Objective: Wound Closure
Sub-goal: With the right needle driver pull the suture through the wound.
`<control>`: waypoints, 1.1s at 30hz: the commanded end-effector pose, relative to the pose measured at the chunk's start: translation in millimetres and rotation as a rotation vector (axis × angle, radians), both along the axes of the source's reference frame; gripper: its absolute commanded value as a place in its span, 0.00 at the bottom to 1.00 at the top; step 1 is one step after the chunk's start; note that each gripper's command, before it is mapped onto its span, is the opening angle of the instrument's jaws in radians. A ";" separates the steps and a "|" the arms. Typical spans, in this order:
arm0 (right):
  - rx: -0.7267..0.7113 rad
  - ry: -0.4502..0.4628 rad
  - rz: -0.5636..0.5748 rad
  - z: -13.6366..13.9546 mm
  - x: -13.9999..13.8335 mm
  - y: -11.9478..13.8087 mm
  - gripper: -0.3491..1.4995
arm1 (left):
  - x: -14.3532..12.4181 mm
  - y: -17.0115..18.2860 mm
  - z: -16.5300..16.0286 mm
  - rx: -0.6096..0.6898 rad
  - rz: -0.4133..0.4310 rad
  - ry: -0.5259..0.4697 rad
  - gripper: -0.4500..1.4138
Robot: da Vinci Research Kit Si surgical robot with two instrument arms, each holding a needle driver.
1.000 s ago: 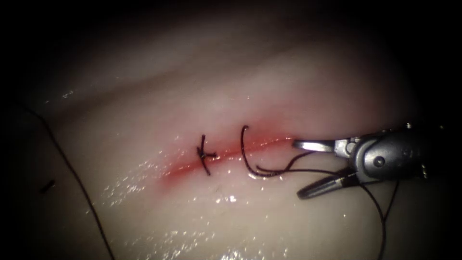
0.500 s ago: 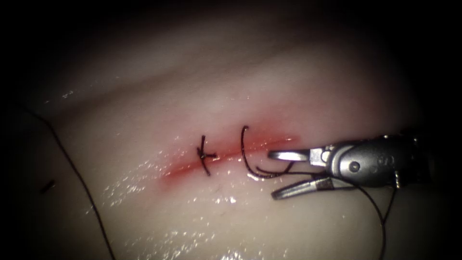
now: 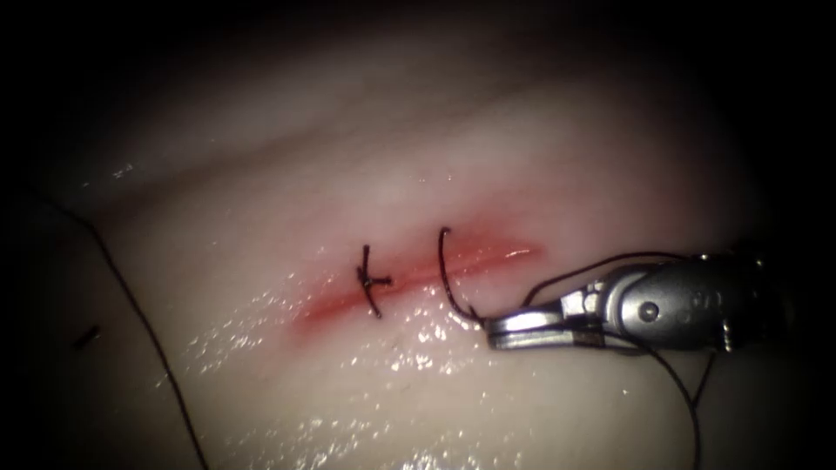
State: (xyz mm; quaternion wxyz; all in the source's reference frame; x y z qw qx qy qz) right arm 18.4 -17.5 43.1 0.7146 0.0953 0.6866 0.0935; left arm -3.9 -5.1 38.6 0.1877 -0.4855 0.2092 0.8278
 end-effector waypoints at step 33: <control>-0.099 -0.075 -0.255 -18.2 -1.7 -9.8 0.99 | -1.8 -0.4 1.3 0.007 0.014 -0.007 0.00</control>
